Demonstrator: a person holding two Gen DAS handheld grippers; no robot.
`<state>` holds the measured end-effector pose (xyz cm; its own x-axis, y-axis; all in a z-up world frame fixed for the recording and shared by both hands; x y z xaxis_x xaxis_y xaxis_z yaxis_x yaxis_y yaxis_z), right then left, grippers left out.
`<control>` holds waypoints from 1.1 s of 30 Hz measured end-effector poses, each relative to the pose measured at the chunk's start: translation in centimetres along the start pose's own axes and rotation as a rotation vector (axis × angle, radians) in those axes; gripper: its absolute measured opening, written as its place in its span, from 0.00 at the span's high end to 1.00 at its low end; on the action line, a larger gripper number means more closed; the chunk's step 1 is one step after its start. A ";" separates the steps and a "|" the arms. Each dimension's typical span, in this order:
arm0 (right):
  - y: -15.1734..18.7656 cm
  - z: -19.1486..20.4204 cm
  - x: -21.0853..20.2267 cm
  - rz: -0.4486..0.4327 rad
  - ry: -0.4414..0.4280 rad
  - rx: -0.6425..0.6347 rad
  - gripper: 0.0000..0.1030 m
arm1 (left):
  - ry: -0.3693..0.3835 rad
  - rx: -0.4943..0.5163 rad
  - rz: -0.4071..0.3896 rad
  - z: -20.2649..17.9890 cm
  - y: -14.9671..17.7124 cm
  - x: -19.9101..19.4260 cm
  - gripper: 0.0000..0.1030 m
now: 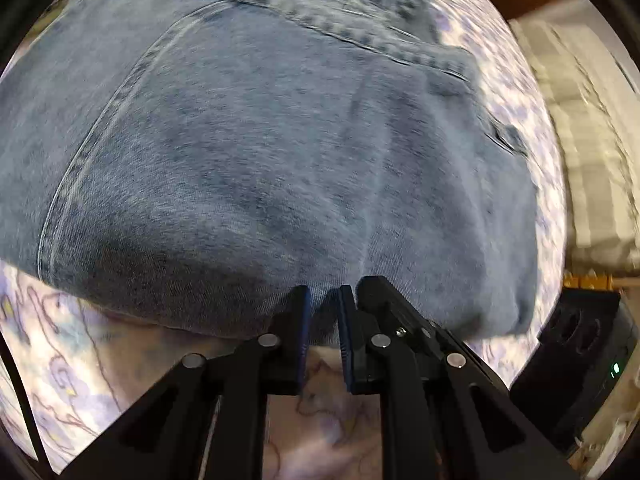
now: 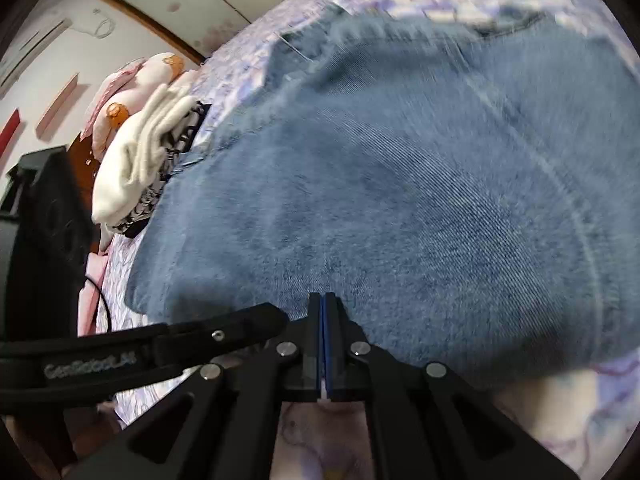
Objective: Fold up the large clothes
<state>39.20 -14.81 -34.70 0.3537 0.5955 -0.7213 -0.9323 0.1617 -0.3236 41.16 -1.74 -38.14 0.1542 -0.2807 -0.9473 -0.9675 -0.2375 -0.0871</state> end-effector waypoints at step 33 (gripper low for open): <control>-2.6 -13.6 -11.8 -0.016 0.347 -0.145 1.00 | -0.412 -0.290 -0.231 13.8 -3.6 -5.1 0.99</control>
<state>38.54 -32.91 -33.67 0.3956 0.2874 -0.8723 -0.9150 0.0410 -0.4014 41.07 13.33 -37.22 0.2084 0.1819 -0.9610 -0.8139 -0.5126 -0.2736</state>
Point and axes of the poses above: each gripper's, at about its wrist camera, not at the fingertips, and x roughly the way its jaws point, z to its left, y to its underside, the point moved 6 cm from there along x, roughly the way its jaws point, and after that the axes turned 6 degrees about -y, right-handed, at the moved point
